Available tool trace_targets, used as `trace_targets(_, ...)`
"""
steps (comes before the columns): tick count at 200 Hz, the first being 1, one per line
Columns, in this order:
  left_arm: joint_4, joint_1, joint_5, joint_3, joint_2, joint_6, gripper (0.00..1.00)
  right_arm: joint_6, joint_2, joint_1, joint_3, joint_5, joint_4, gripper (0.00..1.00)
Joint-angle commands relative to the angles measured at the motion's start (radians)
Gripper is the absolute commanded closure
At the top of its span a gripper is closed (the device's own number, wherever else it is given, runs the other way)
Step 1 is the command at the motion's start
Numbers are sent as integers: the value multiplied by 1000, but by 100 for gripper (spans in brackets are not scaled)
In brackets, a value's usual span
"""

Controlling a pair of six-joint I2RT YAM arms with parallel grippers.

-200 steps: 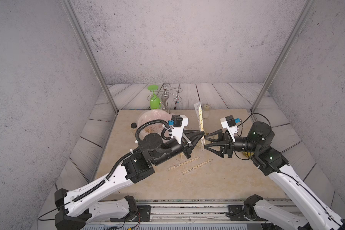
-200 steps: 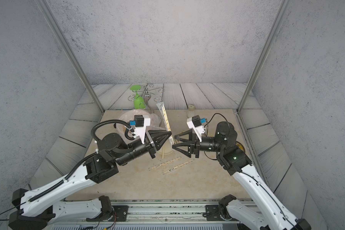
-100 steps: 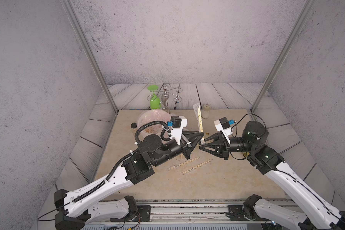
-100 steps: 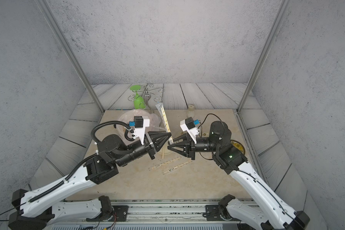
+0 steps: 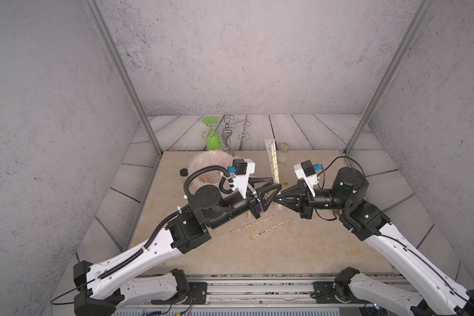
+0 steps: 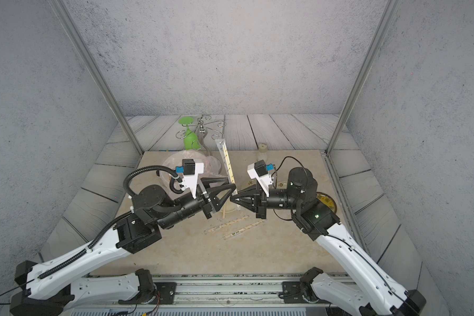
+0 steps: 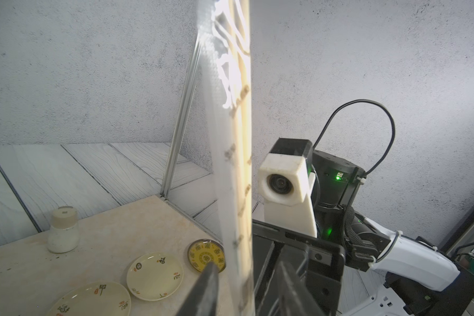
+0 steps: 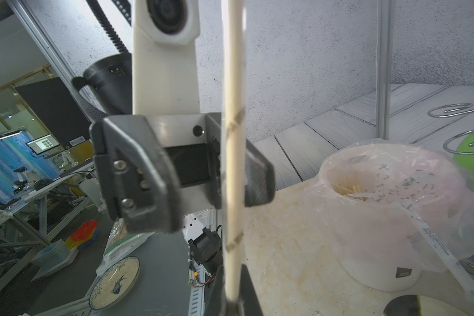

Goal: Remove the packaging of disposable chopsticks
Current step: Pick up the disposable chopsticks from the center of the board.

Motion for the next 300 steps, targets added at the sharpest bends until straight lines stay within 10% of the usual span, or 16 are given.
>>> trace_targets(1, -39, 10, -10, 54, -32, 29, 33, 23, -9, 1, -4, -71, 20, 100)
trace_targets(82, -117, 59, 77, 117, -28, -13, 46, -63, 33, 3, 37, -270, -54, 100)
trace_targets(175, -57, 76, 133, 113, -23, -28, 100, -151, 68, 31, 71, -268, -194, 100)
trace_targets(214, -46, 77, 122, 105, -17, -58, 100, -142, 27, 31, 40, -147, -164, 49)
trace_targets(270, -28, 76, 125, 97, -10, -79, 100, -119, 36, 34, 34, -150, -134, 57)
trace_targets(300, -25, 77, 126, 100, -5, -79, 100, -114, 30, 38, 26, -150, -128, 77)
